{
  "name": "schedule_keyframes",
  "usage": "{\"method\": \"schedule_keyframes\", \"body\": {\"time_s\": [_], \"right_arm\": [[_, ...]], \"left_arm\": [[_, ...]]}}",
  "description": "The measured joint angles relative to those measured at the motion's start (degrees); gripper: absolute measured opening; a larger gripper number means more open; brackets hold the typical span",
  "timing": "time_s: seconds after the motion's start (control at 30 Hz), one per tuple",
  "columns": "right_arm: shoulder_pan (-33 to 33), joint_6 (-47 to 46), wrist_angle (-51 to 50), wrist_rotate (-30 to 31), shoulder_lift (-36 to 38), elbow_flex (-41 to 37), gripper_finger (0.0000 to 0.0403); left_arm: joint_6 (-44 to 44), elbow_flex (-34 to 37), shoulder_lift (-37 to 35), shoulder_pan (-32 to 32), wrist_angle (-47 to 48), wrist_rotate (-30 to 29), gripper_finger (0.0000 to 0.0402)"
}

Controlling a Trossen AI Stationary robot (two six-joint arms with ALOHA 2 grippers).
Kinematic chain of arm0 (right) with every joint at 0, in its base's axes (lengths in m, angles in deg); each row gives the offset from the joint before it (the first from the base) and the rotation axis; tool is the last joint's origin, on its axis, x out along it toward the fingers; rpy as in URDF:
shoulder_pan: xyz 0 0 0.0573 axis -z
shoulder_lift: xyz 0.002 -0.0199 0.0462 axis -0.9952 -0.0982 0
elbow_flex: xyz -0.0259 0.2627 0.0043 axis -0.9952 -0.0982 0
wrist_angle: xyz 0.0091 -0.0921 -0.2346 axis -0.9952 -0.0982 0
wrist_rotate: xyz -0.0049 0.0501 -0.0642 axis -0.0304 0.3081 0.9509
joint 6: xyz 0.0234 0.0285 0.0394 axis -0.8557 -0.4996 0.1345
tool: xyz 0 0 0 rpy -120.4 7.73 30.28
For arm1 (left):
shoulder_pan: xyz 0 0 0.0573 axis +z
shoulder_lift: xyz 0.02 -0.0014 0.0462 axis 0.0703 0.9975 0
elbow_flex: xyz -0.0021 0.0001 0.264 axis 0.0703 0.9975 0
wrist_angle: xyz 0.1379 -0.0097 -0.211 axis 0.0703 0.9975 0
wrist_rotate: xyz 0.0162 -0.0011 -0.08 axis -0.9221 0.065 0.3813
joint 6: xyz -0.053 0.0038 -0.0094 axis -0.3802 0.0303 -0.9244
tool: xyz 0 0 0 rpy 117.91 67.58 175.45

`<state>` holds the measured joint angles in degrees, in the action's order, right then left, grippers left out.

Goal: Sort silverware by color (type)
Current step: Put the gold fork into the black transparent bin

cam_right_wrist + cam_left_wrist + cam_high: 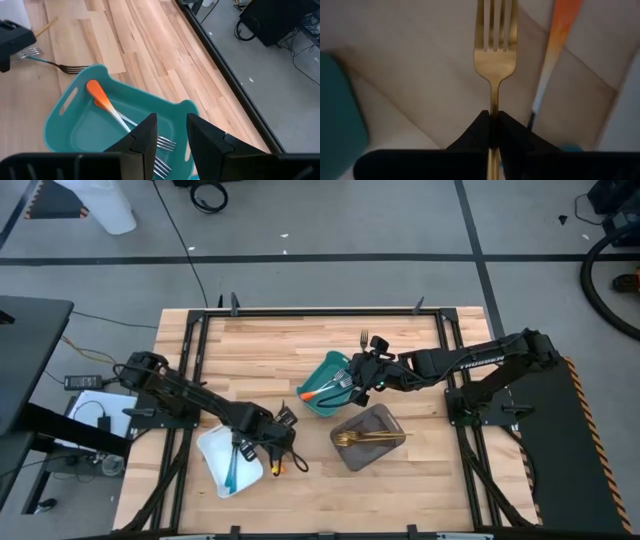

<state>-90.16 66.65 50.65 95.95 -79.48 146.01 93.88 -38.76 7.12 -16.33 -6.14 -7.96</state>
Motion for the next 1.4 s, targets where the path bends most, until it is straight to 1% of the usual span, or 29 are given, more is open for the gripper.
{"method": "schedule_keyframes", "body": {"time_s": [0.13, 0.23, 0.3, 0.37, 0.53, 0.6, 0.67, 0.73, 0.8, 0.87, 0.97, 1.07, 1.13, 1.2, 1.23, 1.3, 1.37, 1.4], "right_arm": [[0.0, -0.01, -0.03, -0.05, -0.01, 0.0, 0.0116], [-0.02, -0.12, -0.08, -0.33, -0.01, 0.0, 0.0116], [-0.02, -0.12, -0.06, -0.53, -0.01, 0.02, 0.0116], [-0.02, 0.08, -0.03, -1.21, -0.01, 0.02, 0.0116], [-0.48, 0.27, -0.08, -1.42, -0.01, 0.02, 0.0116], [-1.34, 0.08, -0.08, -1.42, -0.01, 0.02, 0.0116], [-2.58, 0.08, 0.18, -1.4, -0.01, 0.02, 0.0116], [-3.96, 0.35, 0.62, -0.77, -0.01, 0.02, 0.0116], [-5.4, 1.5, 1.71, 1.18, -0.01, 0.01, 0.0116], [-6.83, 2.79, 3.16, 3.11, -0.01, 0.02, 0.0116], [-8.98, 6.04, 8.81, 3.65, -0.01, 0.02, 0.0116], [-11.17, 10.15, 16.54, 2.82, -0.16, 0.02, 0.0116], [-12.64, 13.48, 21.17, 2.81, -0.4, 0.02, 0.0116], [-13.87, 16.81, 26.04, 2.86, -1.18, 0.16, 0.0117], [-14.53, 18.29, 26.81, 3.16, -1.41, 0.01, 0.0117], [-15.23, 21.21, 31.37, 3.63, -2.94, 0.22, 0.0117], [-16.13, 24.02, 32.51, 5.14, -4.15, -0.08, 0.0117], [-16.24, 25.22, 34.89, 5.91, -4.95, 0.04, 0.0117]], "left_arm": [[-0.37, -1.12, -0.14, -0.12, 0.44, -0.52, 0.0031], [-0.42, -1.71, -0.13, -0.4, 0.81, -2.57, 0.0029], [-0.51, -2.35, -0.13, -0.59, 0.73, -6.35, 0.0028], [-0.65, -2.55, -0.38, -1.16, 0.6, -11.36, 0.0028], [-4.43, -2.27, -1.94, -1.64, -0.92, -22.82, 0.0028], [-5.81, -1.76, -3.4, -1.75, -4.09, -25.32, 0.0028], [-6.4, -0.06, -6.11, -1.74, -7.35, -26.24, 0.0028], [-5.73, 2.05, -9.12, -1.79, -14.13, -26.27, 0.0028], [-3.59, 4.85, -12.89, -1.79, -21.27, -26.27, 0.0027], [-1.11, 7.34, -15.97, -1.77, -30.31, -25.79, 0.0027], [1.88, 10.53, -19.94, -1.01, -42.91, -23.88, 0.0027], [3.69, 12.57, -22.08, -0.05, -54.67, -20.51, 0.0027], [4.49, 13.16, -22.23, 0.6, -62.52, -16.9, 0.0027], [5.12, 13.33, -22.13, 1.15, -67.97, -13.12, 0.0027], [5.39, 13.33, -22.07, 1.55, -70.07, -10.94, 0.0027], [5.61, 13.27, -21.39, 2.55, -73.49, -6.93, 0.0027], [5.55, 13.44, -21.03, 3.47, -74.99, -4.33, 0.0027], [5.51, 13.32, -20.71, 3.9, -76.47, -2.98, 0.0027]]}}
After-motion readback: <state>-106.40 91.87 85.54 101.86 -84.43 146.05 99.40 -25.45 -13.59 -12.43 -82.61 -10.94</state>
